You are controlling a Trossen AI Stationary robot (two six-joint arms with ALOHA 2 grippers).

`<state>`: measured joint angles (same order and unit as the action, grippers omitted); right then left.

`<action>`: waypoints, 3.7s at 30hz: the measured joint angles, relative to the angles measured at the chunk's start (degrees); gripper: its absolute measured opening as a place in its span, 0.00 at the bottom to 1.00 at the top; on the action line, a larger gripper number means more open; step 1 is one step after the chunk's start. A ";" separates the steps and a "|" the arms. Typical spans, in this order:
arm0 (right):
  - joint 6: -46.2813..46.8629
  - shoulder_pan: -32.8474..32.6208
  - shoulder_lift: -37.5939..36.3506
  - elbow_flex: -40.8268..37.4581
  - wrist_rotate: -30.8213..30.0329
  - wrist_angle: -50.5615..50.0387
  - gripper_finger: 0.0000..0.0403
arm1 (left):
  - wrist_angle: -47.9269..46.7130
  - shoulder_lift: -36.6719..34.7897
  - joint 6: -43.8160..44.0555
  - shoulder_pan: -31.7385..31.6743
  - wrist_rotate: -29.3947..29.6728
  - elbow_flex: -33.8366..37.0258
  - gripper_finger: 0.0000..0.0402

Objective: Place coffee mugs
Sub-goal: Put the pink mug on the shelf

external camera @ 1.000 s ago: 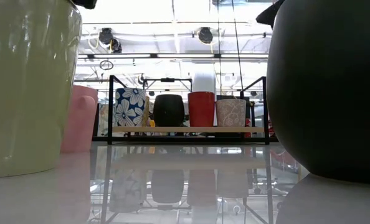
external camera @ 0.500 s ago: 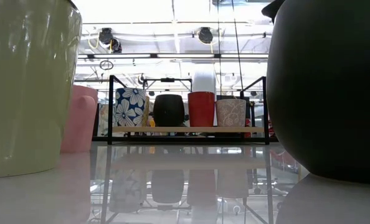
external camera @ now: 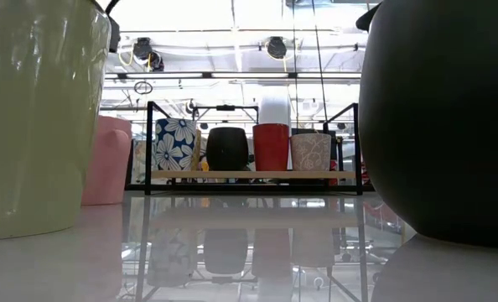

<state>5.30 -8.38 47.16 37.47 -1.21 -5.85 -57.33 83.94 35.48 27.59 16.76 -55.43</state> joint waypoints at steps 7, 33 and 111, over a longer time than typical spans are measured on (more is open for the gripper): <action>-0.11 0.00 0.16 0.00 -0.29 0.03 0.00 | 10.61 0.06 -8.13 -2.35 -4.13 2.44 0.12; -10.46 -5.80 19.44 -2.81 -12.44 31.61 0.15 | 34.32 0.06 -20.94 -13.05 8.93 -13.58 0.07; 4.00 -2.99 6.51 -0.46 -4.47 16.28 0.08 | 52.86 10.71 -54.47 -4.33 20.64 -13.58 0.78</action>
<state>9.30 -11.38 53.66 37.01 -5.69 10.43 -4.47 94.65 -18.99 23.26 37.41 -69.01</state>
